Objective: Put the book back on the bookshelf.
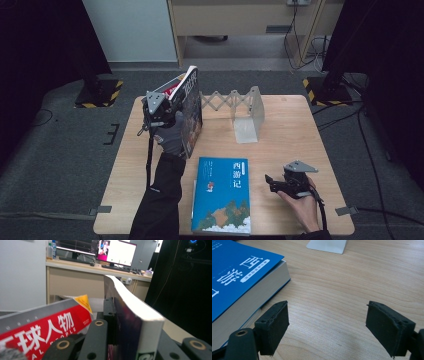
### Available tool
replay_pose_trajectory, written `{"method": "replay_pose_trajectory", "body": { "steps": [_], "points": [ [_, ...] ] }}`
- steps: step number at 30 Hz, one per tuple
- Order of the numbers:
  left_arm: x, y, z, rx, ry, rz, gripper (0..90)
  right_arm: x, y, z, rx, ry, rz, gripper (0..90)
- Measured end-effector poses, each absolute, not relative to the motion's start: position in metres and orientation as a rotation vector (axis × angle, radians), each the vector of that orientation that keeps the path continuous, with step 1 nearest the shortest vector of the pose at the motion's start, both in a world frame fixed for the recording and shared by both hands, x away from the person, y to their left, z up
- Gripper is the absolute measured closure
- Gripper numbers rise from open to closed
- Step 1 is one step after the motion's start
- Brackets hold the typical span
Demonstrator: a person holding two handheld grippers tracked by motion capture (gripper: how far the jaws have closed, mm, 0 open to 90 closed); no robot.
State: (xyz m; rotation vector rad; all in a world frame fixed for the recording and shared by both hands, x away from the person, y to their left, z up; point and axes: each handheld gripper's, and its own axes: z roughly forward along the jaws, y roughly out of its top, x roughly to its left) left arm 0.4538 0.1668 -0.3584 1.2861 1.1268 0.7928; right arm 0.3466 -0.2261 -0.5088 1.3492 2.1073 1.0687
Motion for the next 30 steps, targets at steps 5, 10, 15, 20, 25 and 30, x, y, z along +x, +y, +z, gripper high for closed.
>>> {"method": "replay_pose_trajectory", "body": {
  "steps": [5, 10, 15, 20, 25, 30],
  "points": [
    [0.459, 0.170, -0.371, 1.289, 1.147, 0.770, 81.7, 0.347, -0.226, -0.509, 1.349, 2.110, 1.067, 19.2],
    [0.460, 0.178, -0.377, 1.284, 1.154, 0.762, 81.6, 0.346, -0.225, -0.509, 1.349, 2.110, 1.065, 19.7],
    [0.452, 0.182, -0.381, 1.332, 1.119, 0.759, 80.1, 0.346, -0.224, -0.510, 1.344, 2.113, 1.061, 19.8],
    [0.442, 0.185, -0.392, 1.391, 1.114, 0.728, 76.9, 0.346, -0.223, -0.510, 1.340, 2.119, 1.052, 19.8],
    [0.434, 0.184, -0.401, 1.425, 1.111, 0.731, 74.8, 0.346, -0.222, -0.511, 1.336, 2.121, 1.046, 19.8],
    [0.426, 0.185, -0.413, 1.459, 1.154, 0.709, 72.7, 0.345, -0.222, -0.510, 1.339, 2.118, 1.049, 19.8]
  ]
}}
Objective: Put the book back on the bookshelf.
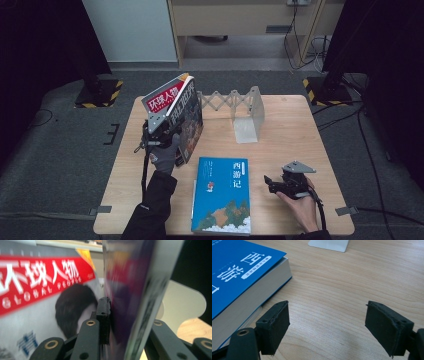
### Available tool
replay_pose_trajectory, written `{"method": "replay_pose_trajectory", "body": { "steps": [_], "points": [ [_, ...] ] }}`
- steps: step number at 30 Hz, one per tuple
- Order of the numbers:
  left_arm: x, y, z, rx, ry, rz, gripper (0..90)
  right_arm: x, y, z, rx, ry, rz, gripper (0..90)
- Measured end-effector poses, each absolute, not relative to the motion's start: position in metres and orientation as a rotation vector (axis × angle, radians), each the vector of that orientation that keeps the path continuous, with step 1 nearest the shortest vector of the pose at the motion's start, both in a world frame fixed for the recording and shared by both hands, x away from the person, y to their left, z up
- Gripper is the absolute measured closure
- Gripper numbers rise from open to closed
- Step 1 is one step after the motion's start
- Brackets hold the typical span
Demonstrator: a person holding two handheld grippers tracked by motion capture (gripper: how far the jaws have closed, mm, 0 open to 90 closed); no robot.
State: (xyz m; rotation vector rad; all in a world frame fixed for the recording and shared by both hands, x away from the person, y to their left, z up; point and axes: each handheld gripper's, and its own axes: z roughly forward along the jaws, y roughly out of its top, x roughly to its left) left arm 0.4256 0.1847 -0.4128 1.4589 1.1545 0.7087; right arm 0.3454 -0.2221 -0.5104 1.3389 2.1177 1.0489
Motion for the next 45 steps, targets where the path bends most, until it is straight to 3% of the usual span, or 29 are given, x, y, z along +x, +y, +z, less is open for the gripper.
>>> {"method": "replay_pose_trajectory", "body": {
  "steps": [6, 24, 31, 45],
  "points": [
    [0.425, 0.181, -0.419, 1.443, 1.159, 0.728, 81.7, 0.345, -0.220, -0.510, 1.334, 2.124, 1.044, 20.0],
    [0.459, 0.179, -0.399, 1.319, 1.170, 0.821, 82.0, 0.347, -0.224, -0.511, 1.338, 2.117, 1.044, 20.9],
    [0.454, 0.167, -0.401, 1.350, 1.118, 0.867, 81.8, 0.347, -0.225, -0.511, 1.331, 2.116, 1.044, 21.3],
    [0.425, 0.185, -0.415, 1.438, 1.108, 0.830, 80.2, 0.346, -0.222, -0.511, 1.319, 2.123, 1.028, 21.6]
  ]
}}
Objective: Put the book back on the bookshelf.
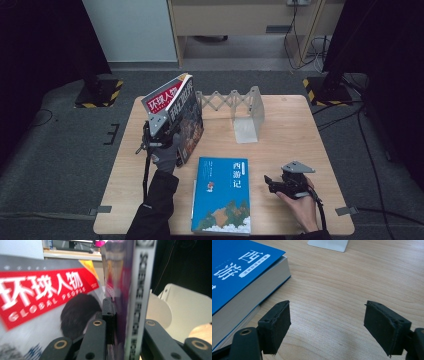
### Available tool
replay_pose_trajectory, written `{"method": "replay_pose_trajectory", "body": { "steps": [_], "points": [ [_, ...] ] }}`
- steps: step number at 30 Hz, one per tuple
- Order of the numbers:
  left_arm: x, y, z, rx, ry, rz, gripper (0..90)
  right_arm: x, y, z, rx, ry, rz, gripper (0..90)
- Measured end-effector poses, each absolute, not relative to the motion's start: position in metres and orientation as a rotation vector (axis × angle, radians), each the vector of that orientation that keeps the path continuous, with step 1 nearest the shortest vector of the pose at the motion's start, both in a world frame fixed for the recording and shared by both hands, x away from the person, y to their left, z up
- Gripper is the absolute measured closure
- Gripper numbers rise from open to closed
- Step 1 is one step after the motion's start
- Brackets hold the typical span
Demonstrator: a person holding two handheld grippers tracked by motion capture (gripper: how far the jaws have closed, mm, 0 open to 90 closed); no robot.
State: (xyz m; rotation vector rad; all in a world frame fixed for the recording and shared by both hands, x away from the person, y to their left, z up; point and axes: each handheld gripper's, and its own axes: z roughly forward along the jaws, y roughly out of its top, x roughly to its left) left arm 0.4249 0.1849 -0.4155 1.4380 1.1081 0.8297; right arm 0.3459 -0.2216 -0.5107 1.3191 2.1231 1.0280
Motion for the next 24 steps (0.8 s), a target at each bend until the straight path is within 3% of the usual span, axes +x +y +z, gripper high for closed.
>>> {"method": "replay_pose_trajectory", "body": {
  "steps": [7, 11, 16, 22, 24],
  "points": [
    [0.422, 0.190, -0.424, 1.418, 1.137, 0.798, 79.8, 0.345, -0.221, -0.511, 1.315, 2.131, 1.022, 21.6],
    [0.419, 0.184, -0.432, 1.453, 1.128, 0.799, 72.3, 0.345, -0.222, -0.511, 1.320, 2.124, 1.024, 21.7],
    [0.404, 0.182, -0.447, 1.472, 1.149, 0.785, 69.3, 0.344, -0.223, -0.511, 1.326, 2.123, 1.026, 21.7],
    [0.389, 0.183, -0.466, 1.471, 1.201, 0.745, 69.2, 0.344, -0.223, -0.511, 1.319, 2.129, 1.024, 21.7],
    [0.388, 0.184, -0.469, 1.475, 1.209, 0.736, 72.8, 0.344, -0.223, -0.511, 1.323, 2.129, 1.024, 21.7]
  ]
}}
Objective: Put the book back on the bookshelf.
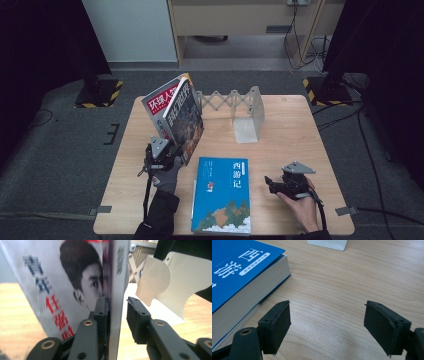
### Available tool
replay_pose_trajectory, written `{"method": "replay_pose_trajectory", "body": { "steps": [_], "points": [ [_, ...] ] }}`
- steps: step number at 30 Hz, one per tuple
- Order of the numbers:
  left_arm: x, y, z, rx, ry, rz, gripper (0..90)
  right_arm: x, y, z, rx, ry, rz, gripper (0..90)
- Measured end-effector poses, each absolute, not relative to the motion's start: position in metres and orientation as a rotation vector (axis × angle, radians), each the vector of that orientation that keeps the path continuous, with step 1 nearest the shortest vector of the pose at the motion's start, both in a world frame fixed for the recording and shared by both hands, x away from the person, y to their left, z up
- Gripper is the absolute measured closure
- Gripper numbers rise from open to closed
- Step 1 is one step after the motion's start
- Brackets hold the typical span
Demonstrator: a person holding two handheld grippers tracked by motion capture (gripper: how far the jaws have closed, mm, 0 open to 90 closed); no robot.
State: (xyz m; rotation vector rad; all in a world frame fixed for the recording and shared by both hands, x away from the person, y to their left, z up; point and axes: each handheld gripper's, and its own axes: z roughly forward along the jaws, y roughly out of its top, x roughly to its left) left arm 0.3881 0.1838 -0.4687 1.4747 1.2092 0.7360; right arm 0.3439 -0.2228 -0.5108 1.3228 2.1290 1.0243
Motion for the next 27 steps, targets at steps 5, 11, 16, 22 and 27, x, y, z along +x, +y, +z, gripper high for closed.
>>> {"method": "replay_pose_trajectory", "body": {
  "steps": [5, 11, 16, 22, 27],
  "points": [
    [0.390, 0.181, -0.473, 1.456, 1.232, 0.737, 81.6, 0.344, -0.221, -0.511, 1.328, 2.132, 1.021, 21.7],
    [0.401, 0.182, -0.476, 1.400, 1.267, 0.735, 81.8, 0.345, -0.222, -0.512, 1.329, 2.130, 1.017, 21.9],
    [0.409, 0.185, -0.476, 1.386, 1.261, 0.746, 81.9, 0.346, -0.223, -0.512, 1.326, 2.129, 1.019, 22.1],
    [0.417, 0.182, -0.466, 1.391, 1.240, 0.786, 81.9, 0.348, -0.221, -0.513, 1.323, 2.136, 1.008, 22.2],
    [0.425, 0.178, -0.463, 1.412, 1.228, 0.808, 81.9, 0.348, -0.221, -0.513, 1.327, 2.129, 1.011, 22.2]
  ]
}}
